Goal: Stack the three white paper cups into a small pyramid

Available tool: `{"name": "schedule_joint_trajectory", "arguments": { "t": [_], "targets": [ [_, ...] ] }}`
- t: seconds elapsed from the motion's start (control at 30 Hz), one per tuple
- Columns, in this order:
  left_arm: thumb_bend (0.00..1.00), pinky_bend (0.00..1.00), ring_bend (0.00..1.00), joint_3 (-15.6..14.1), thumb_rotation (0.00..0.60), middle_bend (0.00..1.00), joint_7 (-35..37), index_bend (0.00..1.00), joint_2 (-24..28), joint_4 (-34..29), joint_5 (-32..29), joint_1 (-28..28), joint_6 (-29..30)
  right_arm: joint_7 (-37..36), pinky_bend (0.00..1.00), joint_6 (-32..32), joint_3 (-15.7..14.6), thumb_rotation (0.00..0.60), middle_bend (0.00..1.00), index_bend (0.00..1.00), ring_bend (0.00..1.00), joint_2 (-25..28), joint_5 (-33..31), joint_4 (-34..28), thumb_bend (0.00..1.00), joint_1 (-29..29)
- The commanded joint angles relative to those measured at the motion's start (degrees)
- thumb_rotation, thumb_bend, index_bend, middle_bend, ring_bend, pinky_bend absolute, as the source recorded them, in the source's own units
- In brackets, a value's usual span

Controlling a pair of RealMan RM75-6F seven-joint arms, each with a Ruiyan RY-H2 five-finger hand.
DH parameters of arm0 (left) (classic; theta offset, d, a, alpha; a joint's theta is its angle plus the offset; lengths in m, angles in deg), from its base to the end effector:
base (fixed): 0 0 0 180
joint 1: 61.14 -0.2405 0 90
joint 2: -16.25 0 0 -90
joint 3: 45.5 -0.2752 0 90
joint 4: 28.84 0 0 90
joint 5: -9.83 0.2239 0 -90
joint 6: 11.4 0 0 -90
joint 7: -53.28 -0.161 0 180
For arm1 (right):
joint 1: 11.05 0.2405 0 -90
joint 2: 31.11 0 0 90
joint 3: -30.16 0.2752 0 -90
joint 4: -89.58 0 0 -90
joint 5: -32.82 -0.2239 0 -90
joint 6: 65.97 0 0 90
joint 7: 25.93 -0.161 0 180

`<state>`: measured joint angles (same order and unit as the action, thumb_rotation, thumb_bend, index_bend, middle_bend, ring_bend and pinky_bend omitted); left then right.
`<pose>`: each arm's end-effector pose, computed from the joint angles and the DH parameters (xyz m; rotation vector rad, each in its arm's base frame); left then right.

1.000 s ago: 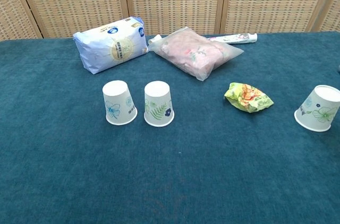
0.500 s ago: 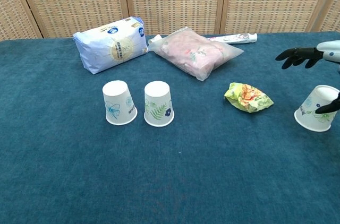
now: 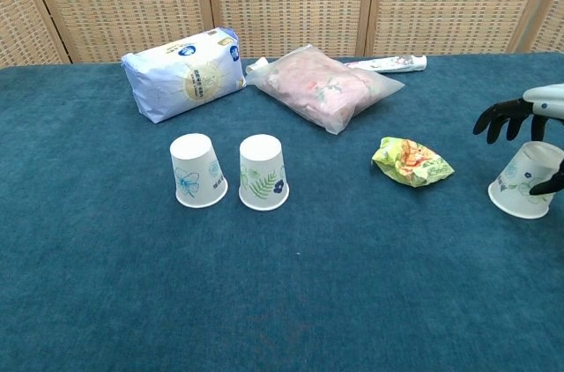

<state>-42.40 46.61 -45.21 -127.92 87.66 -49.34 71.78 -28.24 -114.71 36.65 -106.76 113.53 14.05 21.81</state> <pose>-0.3083 0.2374 0.1618 -1.3775 -0.8834 -0.8767 -0.2851 -0.3678 0.0440 1.8607 -0.9798 0.7402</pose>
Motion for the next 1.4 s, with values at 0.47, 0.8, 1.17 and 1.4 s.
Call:
{"name": "schedule_joint_trajectory", "arguments": {
  "t": [0.47, 0.8, 1.17, 1.4],
  "targets": [
    [0.12, 0.0, 0.0, 0.5, 0.6, 0.0, -0.9, 0.0, -0.2, -0.4, 0.6, -0.4, -1.0, -4.2, 0.59, -4.4, -1.5, 0.6, 0.59, 0.48, 0.52, 0.3, 2.8, 1.9, 0.41, -0.4],
    [0.12, 0.0, 0.0, 0.8, 0.6, 0.0, -3.1, 0.0, -0.7, -0.9, 0.6, -0.8, -0.8, 0.3, 0.59, -7.7, 3.5, 0.6, 0.59, 0.48, 0.52, 8.9, 3.2, -15.1, 0.45, 2.5],
    [0.12, 0.0, 0.0, 1.3, 0.6, 0.0, -1.8, 0.0, -0.2, -0.7, 0.3, -0.8, -1.8, 18.4, 0.59, 1.8, 13.3, 0.6, 0.58, 0.48, 0.52, 8.9, -12.4, -31.0, 0.45, 16.8],
    [0.12, 0.0, 0.0, 1.8, 0.6, 0.0, -1.5, 0.0, -0.1, -0.3, -0.5, -0.5, -2.9, 31.1, 0.59, 3.1, 14.5, 0.6, 0.59, 0.48, 0.52, -1.4, -24.1, -26.7, 0.45, 28.3]
  ]
}}
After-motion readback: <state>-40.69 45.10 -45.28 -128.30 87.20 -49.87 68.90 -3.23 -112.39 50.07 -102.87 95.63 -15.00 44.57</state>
